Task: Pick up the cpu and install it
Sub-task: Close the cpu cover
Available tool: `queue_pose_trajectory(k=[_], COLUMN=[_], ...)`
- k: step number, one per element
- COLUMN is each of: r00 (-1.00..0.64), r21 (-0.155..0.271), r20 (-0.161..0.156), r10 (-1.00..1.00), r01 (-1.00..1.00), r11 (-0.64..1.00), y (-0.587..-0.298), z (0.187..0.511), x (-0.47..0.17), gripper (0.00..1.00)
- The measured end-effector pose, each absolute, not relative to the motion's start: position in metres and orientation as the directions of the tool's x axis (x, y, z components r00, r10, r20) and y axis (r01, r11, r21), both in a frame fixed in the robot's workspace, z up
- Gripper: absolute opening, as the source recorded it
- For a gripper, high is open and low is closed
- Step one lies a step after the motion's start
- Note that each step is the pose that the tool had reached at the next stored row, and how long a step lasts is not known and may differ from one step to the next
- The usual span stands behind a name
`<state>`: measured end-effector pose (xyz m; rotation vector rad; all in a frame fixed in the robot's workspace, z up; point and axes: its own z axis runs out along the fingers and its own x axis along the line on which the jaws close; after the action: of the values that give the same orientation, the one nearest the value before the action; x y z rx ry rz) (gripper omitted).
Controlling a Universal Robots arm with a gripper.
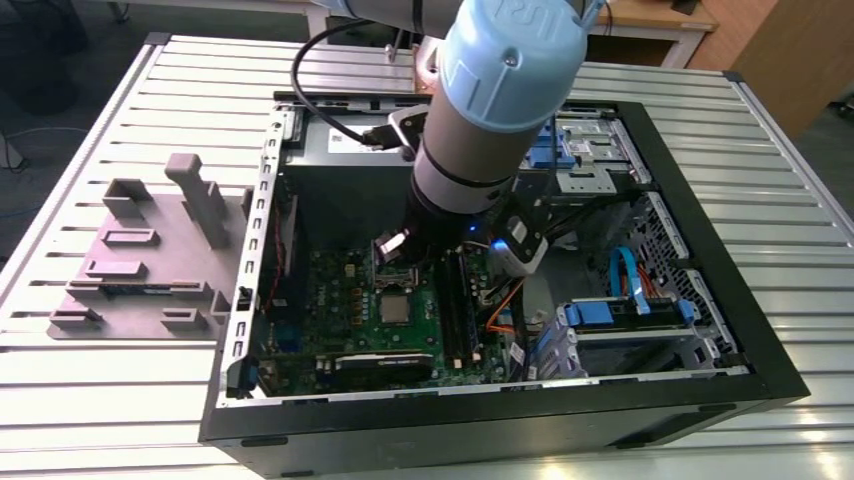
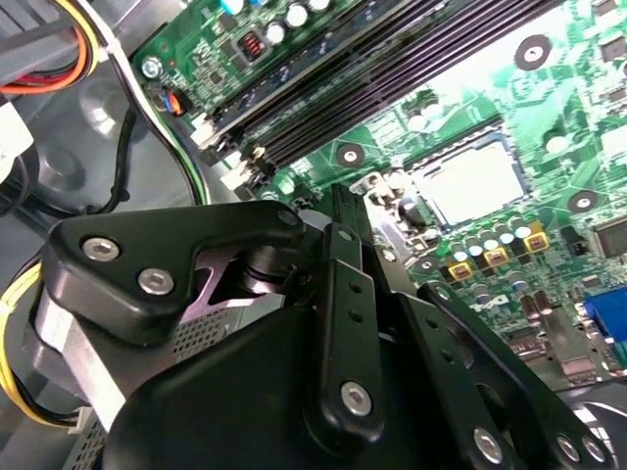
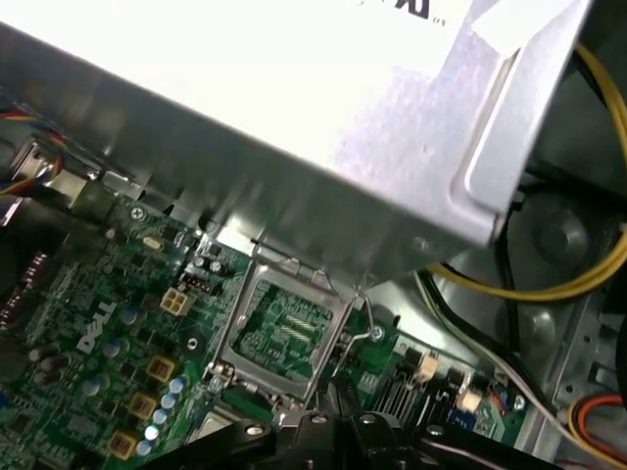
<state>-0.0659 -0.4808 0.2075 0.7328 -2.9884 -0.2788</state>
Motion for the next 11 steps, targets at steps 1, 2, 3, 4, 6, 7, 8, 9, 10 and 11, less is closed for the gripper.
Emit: queue_pose_trajectory(k=[1,2,3,4,6,7,8,9,10,11], r00=[-0.885,-0.885,-0.884,-0.884,-0.884,-0.884,-0.884,-0.884,-0.884,-0.884], r21=[0.187,0.187,0.187,0.187,0.187,0.187,0.187,0.187,0.187,0.187], r20=[0.007,0.007,0.007,0.007,0.008,0.007,0.007,0.008,0.008,0.008], r10=[-0.465,-0.466,-0.467,-0.467,-0.467,-0.467,-0.467,-0.467,-0.467,-0.467], r01=[-0.456,-0.457,-0.457,-0.457,-0.457,-0.457,-0.457,-0.457,-0.457,-0.457], r11=[0.87,0.87,0.87,0.869,0.87,0.87,0.869,0.869,0.87,0.87], y=[-0.479,-0.4776,-0.4769,-0.4764,-0.476,-0.4757,-0.4755,-0.4754,-0.4754,-0.4753], z=[0.2068,0.206,0.2052,0.2043,0.2027,0.2018,0.2011,0.2007,0.2005,0.2004], x=[-0.0659,-0.0659,-0.0658,-0.0656,-0.0653,-0.0652,-0.0651,-0.0649,-0.0648,-0.0645], gripper=[0.11,0.11,0.11,0.11,0.11,0.11,0.11,0.11,0.11,0.11])
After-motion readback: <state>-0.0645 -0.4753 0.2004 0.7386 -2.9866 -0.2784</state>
